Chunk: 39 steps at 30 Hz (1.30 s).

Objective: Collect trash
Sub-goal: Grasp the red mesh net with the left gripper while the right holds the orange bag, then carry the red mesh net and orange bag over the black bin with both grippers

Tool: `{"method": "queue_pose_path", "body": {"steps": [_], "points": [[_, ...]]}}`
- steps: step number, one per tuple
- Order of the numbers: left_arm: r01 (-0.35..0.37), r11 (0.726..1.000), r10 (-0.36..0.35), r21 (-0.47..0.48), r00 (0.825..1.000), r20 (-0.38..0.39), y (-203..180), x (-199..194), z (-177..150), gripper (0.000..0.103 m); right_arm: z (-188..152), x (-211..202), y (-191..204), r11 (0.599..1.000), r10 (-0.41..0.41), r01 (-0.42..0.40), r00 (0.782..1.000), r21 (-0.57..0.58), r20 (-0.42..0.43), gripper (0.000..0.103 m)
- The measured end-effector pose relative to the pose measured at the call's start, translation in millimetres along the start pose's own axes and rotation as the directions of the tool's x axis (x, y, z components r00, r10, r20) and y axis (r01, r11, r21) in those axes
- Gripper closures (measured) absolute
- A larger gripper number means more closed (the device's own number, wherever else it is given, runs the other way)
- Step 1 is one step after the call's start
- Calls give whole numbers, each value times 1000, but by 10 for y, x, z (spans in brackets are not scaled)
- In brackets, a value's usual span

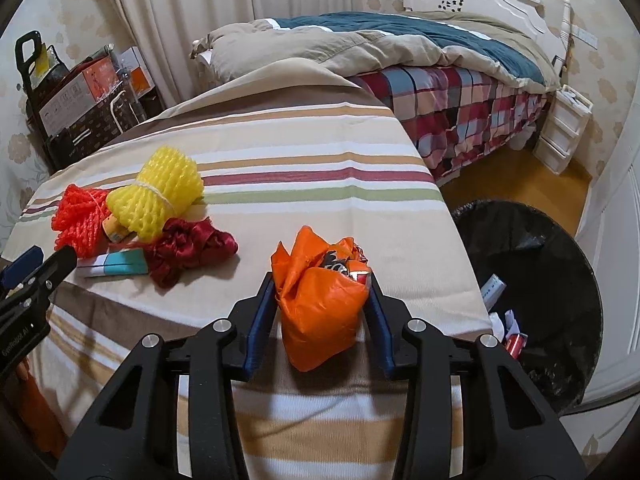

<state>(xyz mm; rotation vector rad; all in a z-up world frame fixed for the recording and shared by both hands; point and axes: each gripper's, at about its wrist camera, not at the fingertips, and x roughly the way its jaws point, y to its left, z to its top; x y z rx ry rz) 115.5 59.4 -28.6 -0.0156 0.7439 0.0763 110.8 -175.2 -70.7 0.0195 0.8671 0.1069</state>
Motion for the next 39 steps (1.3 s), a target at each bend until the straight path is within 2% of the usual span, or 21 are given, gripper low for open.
{"method": "queue_pose_path", "body": {"steps": [8, 13, 15, 19, 23, 27, 39], "points": [[-14, 1000, 14, -4, 1000, -11, 57, 152, 112, 25, 65, 59, 9, 1000, 0, 0, 1000, -3, -5, 61], [23, 999, -24, -27, 999, -48, 103, 246, 128, 26, 86, 83, 30, 1000, -7, 7, 1000, -12, -7, 60], [35, 999, -36, -27, 998, -52, 105, 254, 125, 32, 91, 90, 32, 1000, -9, 9, 1000, -13, -8, 60], [53, 998, -55, -27, 996, -77, 96, 296, 103, 54, 91, 90, 33, 1000, -9, 9, 1000, -12, -7, 60], [79, 996, -83, -51, 993, -80, 137, 293, 89, 64, 90, 89, 36, 1000, -11, 11, 1000, -14, -6, 60], [80, 996, -83, -50, 994, -75, 144, 272, 83, 65, 89, 64, 37, 1000, -13, 13, 1000, -18, 2, 64], [78, 995, -80, -63, 996, -29, 205, 14, 47, 67, -35, -91, 69, 1000, 3, -3, 999, -8, 32, 65]]}}
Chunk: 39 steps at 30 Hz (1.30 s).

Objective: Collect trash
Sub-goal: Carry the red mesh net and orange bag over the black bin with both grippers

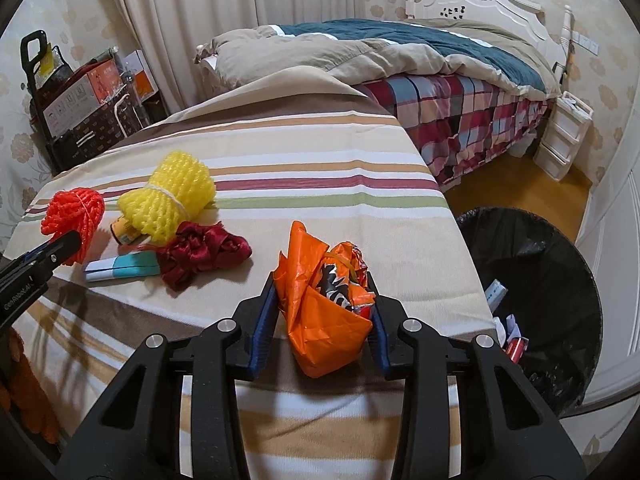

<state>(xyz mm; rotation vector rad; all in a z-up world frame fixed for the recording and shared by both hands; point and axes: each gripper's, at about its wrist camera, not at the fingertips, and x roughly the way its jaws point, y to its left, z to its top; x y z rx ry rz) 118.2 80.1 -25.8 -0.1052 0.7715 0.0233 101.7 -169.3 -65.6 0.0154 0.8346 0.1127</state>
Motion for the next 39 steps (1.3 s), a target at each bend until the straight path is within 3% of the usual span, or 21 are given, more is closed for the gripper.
{"method": "queue_pose_path", "body": {"steps": [7, 21, 39], "points": [[30, 1000, -30, 4, 999, 29, -95, -215, -79, 67, -113, -136, -10, 1000, 5, -5, 1000, 6, 14, 65], [150, 984, -153, 92, 988, 21, -705, -377, -293, 67, -281, -466, -360, 997, -42, 38, 997, 73, 57, 65], [291, 928, -294, 234, 956, -22, -1796, -330, -364, 67, -349, -696, -1233, 967, -176, 155, 980, 201, 92, 65]]}}
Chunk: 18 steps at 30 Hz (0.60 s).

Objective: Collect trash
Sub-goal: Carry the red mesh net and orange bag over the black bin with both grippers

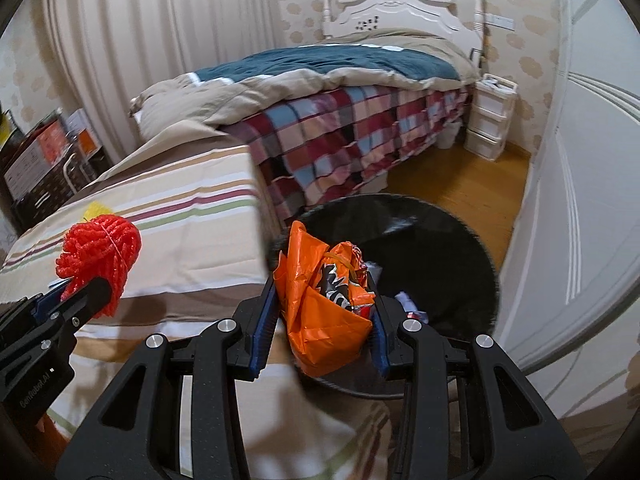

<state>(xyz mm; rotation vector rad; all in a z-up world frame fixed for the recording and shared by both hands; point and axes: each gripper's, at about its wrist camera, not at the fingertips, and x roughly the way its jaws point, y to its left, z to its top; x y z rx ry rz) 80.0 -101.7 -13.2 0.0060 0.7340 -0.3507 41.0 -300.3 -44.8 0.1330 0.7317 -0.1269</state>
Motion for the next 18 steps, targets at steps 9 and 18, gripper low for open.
{"method": "queue_pose_path", "body": {"steps": [9, 18], "points": [[36, 997, -36, 72, 999, -3, -374, 199, 96, 67, 30, 119, -369, 998, -43, 43, 999, 46, -7, 65], [39, 993, -38, 116, 999, -16, -666, 426, 196, 67, 92, 164, -597, 995, -62, 61, 998, 74, 1, 65]]}}
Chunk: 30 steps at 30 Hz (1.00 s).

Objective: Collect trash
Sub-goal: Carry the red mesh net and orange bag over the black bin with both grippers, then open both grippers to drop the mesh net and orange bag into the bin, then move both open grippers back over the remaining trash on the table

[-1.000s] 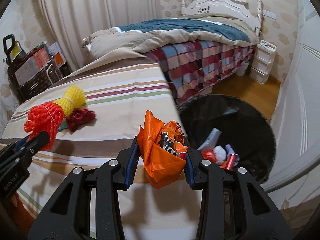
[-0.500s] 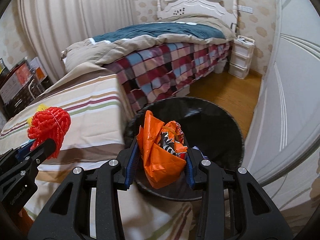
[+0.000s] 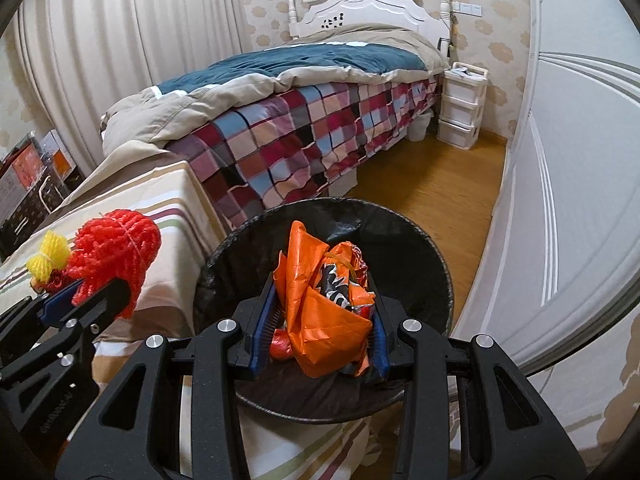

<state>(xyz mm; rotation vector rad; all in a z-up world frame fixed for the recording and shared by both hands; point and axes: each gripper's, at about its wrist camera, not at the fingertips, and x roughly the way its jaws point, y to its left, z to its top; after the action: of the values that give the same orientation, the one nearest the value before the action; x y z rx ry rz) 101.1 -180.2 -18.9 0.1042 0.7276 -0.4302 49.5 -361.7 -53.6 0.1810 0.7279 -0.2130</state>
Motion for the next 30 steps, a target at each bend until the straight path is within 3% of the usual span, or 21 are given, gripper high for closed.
{"method": "queue_pose_path", "body": {"steps": [19, 21, 23, 26, 30], "points": [[-14, 999, 16, 50, 999, -35, -318, 337, 103, 66, 57, 137, -266, 999, -20, 20, 1000, 46, -6, 64], [-16, 999, 17, 39, 999, -37, -298, 341, 106, 59, 53, 151, -281, 998, -27, 27, 1000, 50, -4, 57], [-22, 1000, 23, 15, 999, -33, -249, 334, 116, 41, 45, 169, -283, 998, -30, 30, 1000, 52, -8, 48], [-30, 1000, 30, -6, 999, -27, -183, 300, 110, 33, 27, 167, -281, 998, -49, 49, 999, 46, -2, 45], [-55, 998, 54, -13, 998, -12, -110, 231, 73, 29, 7, 158, -272, 997, -58, 58, 998, 50, -3, 43]]}}
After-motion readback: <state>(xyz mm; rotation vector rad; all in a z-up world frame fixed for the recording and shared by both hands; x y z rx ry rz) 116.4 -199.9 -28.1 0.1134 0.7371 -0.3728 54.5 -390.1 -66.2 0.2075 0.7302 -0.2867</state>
